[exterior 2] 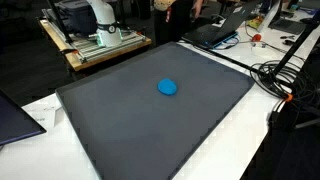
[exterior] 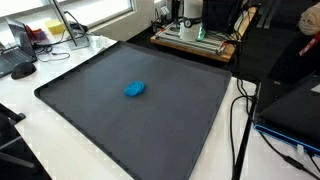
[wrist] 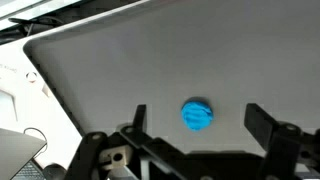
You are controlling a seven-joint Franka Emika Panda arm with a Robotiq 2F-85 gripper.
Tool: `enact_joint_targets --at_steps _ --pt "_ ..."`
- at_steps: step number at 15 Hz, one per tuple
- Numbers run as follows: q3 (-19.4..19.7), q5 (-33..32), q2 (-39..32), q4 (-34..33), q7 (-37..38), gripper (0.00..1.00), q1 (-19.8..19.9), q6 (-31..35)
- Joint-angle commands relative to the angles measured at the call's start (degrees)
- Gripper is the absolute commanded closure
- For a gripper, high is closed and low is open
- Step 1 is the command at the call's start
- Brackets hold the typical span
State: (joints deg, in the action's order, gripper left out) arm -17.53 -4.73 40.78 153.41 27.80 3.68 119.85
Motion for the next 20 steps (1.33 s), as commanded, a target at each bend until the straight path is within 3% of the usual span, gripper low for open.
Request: enact_joint_targets --at_steps 1,8,14,20 --pt "0.9 -0.7 -0.2 -0.1 0.5 0.0 -0.9 -0.2" --pt "0.3 -1.9 -1.2 -1.6 -1.1 0.0 -1.3 -0.1" --pt "-0.5 -1.8 -3.2 -8.7 -11.3 0.0 -9.2 1.1" --pt "2.4 2.7 -3.6 -13.2 -22.9 0.0 -18.7 3.2"
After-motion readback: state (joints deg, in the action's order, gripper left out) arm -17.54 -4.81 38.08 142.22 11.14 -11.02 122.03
